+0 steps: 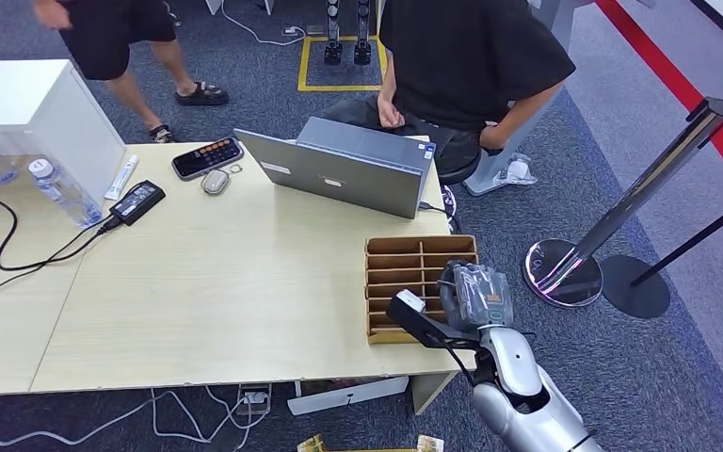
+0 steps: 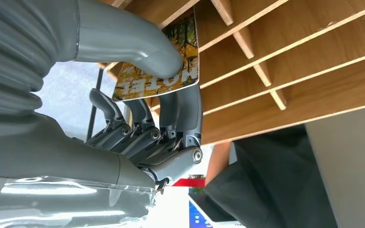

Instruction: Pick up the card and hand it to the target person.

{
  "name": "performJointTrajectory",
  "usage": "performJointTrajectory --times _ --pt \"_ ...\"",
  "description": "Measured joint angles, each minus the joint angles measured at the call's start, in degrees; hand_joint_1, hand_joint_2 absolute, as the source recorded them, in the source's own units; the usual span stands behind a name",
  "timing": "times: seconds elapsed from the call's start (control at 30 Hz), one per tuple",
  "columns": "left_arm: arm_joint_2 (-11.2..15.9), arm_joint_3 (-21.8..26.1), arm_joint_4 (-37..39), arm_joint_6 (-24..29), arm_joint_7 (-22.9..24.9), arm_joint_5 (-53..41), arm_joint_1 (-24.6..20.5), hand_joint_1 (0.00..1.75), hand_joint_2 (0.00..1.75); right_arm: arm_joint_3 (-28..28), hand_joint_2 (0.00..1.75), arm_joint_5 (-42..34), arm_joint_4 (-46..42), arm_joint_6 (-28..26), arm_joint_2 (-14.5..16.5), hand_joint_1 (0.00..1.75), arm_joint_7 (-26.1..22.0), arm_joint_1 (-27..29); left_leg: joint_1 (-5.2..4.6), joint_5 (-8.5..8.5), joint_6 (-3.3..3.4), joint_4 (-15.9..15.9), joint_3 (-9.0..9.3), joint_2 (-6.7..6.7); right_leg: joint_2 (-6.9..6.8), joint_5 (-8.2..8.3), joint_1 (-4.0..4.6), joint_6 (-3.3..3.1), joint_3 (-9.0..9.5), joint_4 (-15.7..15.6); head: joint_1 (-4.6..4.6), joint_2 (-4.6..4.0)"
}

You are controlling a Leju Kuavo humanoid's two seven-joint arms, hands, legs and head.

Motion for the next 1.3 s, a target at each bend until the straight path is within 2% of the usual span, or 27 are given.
performJointTrajectory --times 0.23,0.4,0.6,1.03,1.3 --pt "0.0 0.0 0.0 0.1 -0.5 1.0 0.1 0.0 0.0 -0.7 1.75 2.6 -8.0 4.5 -2.1 1.46 2.5 -0.3 0.0 0.0 0.0 0.0 -0.01 0.01 0.0 0.0 0.0 0.0 -0.01 0.0 0.01 0.0" --pt "0.1 0.0 0.0 0.3 -0.7 1.7 0.1 0.0 0.0 -1.6 1.75 3.6 -15.8 7.3 -3.8 1.48 3.7 -1.0 0.0 0.0 0.0 0.0 0.0 0.0 0.0 0.0 0.0 0.0 -0.01 0.0 0.01 0.0" --pt "0.1 0.0 0.1 0.3 -0.9 1.8 0.2 0.0 0.0 -2.5 1.75 3.7 -21.5 8.0 -5.3 1.48 4.1 -1.2 0.0 0.0 0.0 0.0 0.0 0.01 0.0 0.0 0.0 0.0 -0.01 0.0 -0.01 0.01" --pt "0.1 0.0 0.1 0.3 -1.0 1.7 0.2 0.0 0.0 -3.9 1.75 3.2 -26.4 8.1 -6.8 1.52 4.1 -1.5 0.0 0.0 0.0 0.0 -0.01 0.01 0.0 0.0 0.0 0.0 -0.01 0.0 -0.01 0.0" --pt "0.1 0.0 0.2 0.1 -0.3 0.6 0.0 0.0 0.0 -6.2 1.75 0.3 -25.4 7.5 -8.1 1.48 3.4 -5.5 -0.01 0.0 0.0 0.0 -0.02 0.01 0.0 0.0 0.0 0.0 -0.01 0.0 -0.01 0.0"
